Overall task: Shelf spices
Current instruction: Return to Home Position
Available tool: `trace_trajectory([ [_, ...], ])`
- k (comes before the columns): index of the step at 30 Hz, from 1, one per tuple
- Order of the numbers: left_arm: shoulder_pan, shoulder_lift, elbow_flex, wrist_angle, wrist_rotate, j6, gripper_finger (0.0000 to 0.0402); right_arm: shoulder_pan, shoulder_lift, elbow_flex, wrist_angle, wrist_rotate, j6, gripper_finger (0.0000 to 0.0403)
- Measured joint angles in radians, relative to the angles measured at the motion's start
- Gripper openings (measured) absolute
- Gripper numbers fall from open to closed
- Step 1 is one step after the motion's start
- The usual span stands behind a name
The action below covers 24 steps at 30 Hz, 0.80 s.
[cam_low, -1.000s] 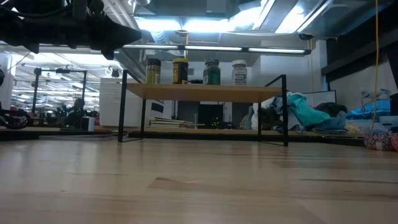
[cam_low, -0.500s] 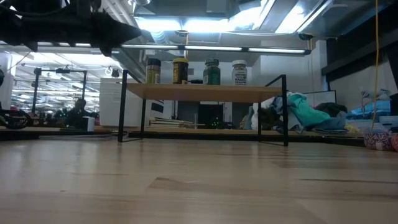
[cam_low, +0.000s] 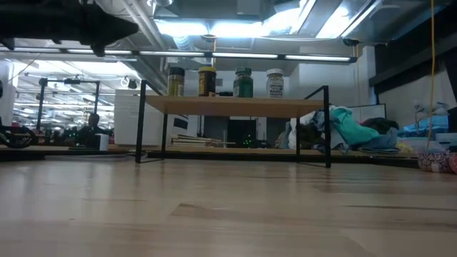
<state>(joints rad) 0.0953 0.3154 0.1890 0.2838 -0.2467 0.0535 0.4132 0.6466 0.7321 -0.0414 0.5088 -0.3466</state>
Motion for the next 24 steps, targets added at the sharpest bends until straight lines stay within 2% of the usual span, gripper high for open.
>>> trace_trajectory([
  [7, -0.004, -0.134, 0.0, -0.091, -0.045, 0.02, 0.0, 0.109, -0.131, -0.001, -0.089, 0.091, -0.049, 0.0001],
  [10, -0.004, -0.164, 0.0, -0.114, -0.046, 0.015, 0.0, 0.116, -0.186, -0.015, -0.079, 0.079, -0.075, 0.0001],
  [17, -0.004, -0.163, -0.002, -0.129, -0.045, 0.008, 0.0, 0.055, -0.276, -0.234, 0.152, -0.045, -0.09, 0.0001],
  [21, -0.004, -0.163, -0.002, -0.125, -0.045, 0.007, 0.0, -0.022, -0.287, -0.397, 0.34, -0.072, -0.046, 0.0001],
  [24, -0.004, -0.163, -0.002, -0.126, -0.045, 0.005, 0.0, -0.101, -0.285, -0.47, 0.447, -0.16, -0.013, 0.0001],
])
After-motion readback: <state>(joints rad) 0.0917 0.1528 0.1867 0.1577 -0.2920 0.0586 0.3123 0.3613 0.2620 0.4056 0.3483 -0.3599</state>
